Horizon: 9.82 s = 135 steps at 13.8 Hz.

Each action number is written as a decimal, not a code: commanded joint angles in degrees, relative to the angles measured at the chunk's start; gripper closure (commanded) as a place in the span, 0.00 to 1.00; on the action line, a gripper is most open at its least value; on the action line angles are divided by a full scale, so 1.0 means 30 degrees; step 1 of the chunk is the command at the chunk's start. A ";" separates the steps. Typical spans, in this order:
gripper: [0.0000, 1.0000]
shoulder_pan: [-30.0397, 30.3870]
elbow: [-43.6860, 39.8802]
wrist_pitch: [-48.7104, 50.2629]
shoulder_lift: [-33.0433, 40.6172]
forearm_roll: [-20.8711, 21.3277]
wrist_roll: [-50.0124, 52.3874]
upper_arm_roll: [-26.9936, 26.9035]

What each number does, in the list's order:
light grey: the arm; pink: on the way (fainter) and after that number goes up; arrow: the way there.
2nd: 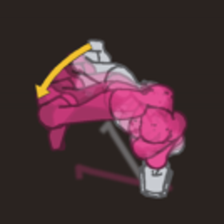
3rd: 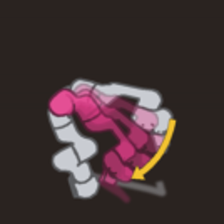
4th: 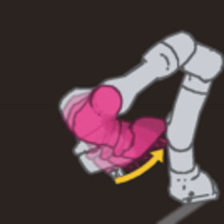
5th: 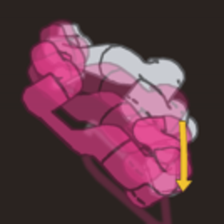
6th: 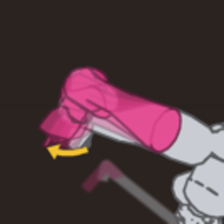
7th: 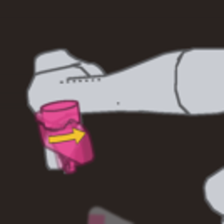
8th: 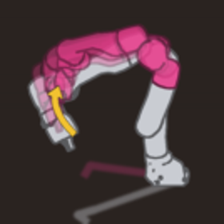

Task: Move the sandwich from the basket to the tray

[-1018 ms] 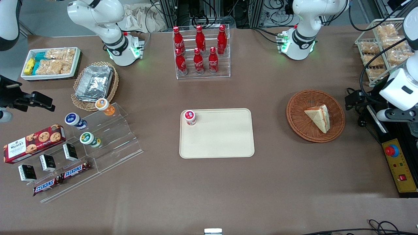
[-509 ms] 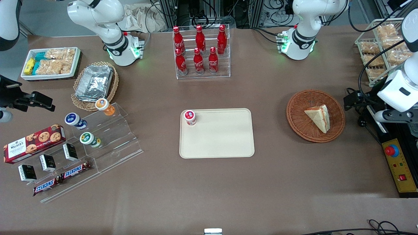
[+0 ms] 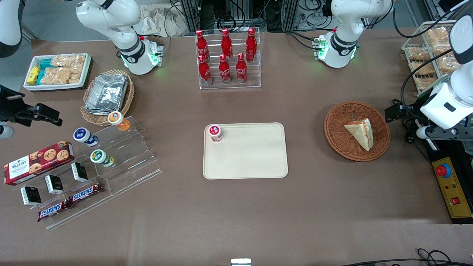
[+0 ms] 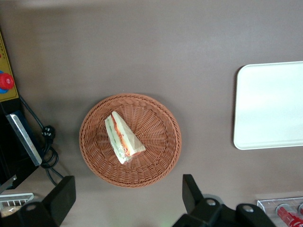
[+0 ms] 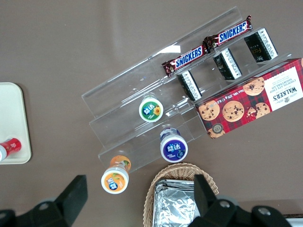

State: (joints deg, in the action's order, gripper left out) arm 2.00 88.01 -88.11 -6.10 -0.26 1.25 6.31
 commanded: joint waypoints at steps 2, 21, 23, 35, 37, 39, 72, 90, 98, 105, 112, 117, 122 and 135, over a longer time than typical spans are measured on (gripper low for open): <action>0.00 -0.0111 0.2181 -0.0014 0.1854 -0.0120 0.0140 -0.0054; 0.00 0.1647 1.8088 -1.0845 0.8540 -0.0178 0.8485 -0.0200; 0.00 0.1617 1.9202 -1.2429 0.8130 -0.0178 0.9219 -0.0171; 0.00 0.1617 1.9941 -1.8702 0.2389 -0.0237 1.2093 -0.0200; 0.00 0.1617 1.9882 -1.9172 0.1686 -0.0237 1.2123 -0.0200; 0.00 0.1617 1.9853 -1.9816 0.1187 -0.0237 1.2152 -0.0200; 0.70 0.1062 0.4949 -0.3448 0.2742 0.0292 0.2921 0.1112; 0.67 -0.1632 0.4149 -0.7831 -0.3760 0.2982 1.5988 0.9702; 0.67 -0.2659 0.4120 -1.0354 -0.8011 0.5941 1.6603 0.9702; 0.66 -0.3158 0.4208 -1.1292 -1.0504 0.8523 1.8656 0.9585; 0.00 -0.3099 0.4179 -1.1440 -1.0711 0.8523 1.8597 0.9497; 0.00 -0.3041 0.4003 -1.0216 -0.8694 0.8143 1.8452 0.9702; 0.00 -0.2283 0.3886 -0.7844 -0.5678 0.5571 1.6322 0.9731; 0.00 0.4542 0.2162 -0.1424 -0.1042 0.2810 0.2639 0.9585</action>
State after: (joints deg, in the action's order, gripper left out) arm 13.02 96.80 -95.11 -10.13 9.24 14.20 34.76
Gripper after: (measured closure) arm 0.000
